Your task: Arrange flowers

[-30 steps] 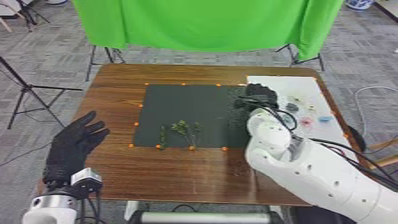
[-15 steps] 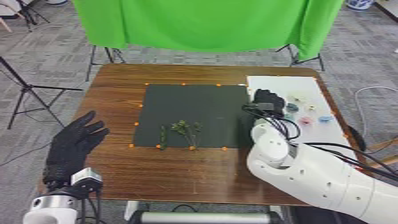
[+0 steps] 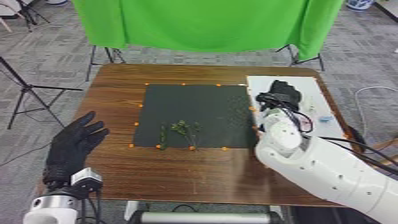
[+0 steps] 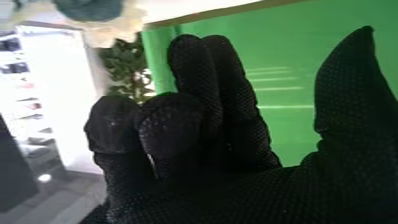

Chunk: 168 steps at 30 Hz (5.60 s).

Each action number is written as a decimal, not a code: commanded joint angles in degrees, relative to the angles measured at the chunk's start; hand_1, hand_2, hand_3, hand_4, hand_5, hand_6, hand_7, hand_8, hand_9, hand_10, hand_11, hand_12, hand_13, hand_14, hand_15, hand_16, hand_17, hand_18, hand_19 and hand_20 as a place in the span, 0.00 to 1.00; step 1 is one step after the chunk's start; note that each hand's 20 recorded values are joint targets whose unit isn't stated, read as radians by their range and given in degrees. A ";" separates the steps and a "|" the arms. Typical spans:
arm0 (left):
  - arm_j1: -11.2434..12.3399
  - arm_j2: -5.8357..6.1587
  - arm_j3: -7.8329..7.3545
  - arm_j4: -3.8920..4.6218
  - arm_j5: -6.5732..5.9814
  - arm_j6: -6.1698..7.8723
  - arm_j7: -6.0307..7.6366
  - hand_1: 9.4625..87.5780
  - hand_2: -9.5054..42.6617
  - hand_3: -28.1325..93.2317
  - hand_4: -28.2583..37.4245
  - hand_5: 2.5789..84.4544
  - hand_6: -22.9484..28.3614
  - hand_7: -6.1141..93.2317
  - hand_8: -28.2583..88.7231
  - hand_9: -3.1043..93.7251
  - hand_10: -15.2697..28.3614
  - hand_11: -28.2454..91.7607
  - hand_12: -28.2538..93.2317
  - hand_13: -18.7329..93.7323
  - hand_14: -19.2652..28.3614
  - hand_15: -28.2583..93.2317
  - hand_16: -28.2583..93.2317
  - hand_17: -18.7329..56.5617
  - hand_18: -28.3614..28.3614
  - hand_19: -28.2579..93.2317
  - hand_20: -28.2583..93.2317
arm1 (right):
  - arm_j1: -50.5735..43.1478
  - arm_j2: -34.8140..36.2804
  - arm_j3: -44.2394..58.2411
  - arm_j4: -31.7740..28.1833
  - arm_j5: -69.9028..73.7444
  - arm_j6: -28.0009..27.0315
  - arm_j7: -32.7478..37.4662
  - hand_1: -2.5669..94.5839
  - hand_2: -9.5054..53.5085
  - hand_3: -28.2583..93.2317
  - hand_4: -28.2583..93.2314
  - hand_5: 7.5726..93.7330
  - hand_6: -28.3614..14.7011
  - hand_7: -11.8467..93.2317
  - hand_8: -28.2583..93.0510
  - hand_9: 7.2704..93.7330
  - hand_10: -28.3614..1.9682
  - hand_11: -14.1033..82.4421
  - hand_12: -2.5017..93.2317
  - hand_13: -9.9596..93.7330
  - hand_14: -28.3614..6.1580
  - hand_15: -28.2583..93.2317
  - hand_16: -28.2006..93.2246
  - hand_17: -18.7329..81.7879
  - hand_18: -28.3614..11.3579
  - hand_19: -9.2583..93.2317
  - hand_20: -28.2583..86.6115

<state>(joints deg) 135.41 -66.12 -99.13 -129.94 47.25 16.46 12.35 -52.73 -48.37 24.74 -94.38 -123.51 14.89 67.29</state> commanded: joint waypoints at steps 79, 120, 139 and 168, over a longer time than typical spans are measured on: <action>0.13 -0.37 0.49 0.07 -0.24 0.38 -0.28 0.20 0.30 0.90 0.10 0.47 0.66 0.23 0.15 0.43 0.81 0.50 0.32 0.42 0.96 0.69 0.15 0.14 0.92 0.73 0.25 | 2.07 2.02 -0.19 0.75 2.73 11.68 -2.17 0.50 0.00 0.98 0.00 0.93 0.56 0.39 0.41 0.90 0.51 0.70 0.30 0.90 0.58 0.91 0.39 0.70 0.06 1.00 0.82; 0.13 -0.65 0.02 0.05 0.11 0.02 -0.82 0.20 0.30 0.90 0.10 0.47 0.66 0.22 0.15 0.43 0.82 0.50 0.32 0.42 0.96 0.69 0.15 0.14 0.92 0.73 0.25 | -17.46 -7.78 11.22 -13.73 8.58 0.68 -9.21 0.50 0.00 0.97 0.00 0.92 0.58 0.39 0.41 0.89 0.49 0.71 0.30 0.90 0.56 0.91 0.39 0.69 0.05 1.00 0.82; -0.39 -0.93 0.05 0.17 0.61 -0.54 -2.29 0.20 0.31 0.90 0.10 0.47 0.66 0.22 0.15 0.44 0.82 0.50 0.32 0.43 0.97 0.70 0.15 0.14 0.92 0.73 0.25 | -19.75 -8.28 12.91 -12.94 10.49 -3.46 -7.32 0.44 0.01 0.94 0.01 0.89 0.57 0.44 0.31 0.85 0.45 0.76 0.25 0.87 0.53 0.92 0.37 0.66 0.07 1.00 0.81; 0.63 -0.64 -0.16 -0.05 0.21 -0.08 -1.17 0.20 0.30 0.91 0.11 0.47 0.66 0.22 0.15 0.44 0.82 0.50 0.32 0.43 0.97 0.70 0.15 0.14 0.92 0.73 0.24 | -20.86 -3.52 19.02 -16.78 14.55 3.29 -13.36 0.32 0.16 0.96 0.03 0.83 0.56 0.39 0.12 0.78 0.35 0.70 0.23 0.81 0.46 0.89 0.35 0.59 0.06 1.00 0.71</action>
<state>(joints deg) 134.89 -66.75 -99.27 -129.82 47.75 16.05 10.48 -73.07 -56.30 39.74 -109.40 -112.60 13.24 59.81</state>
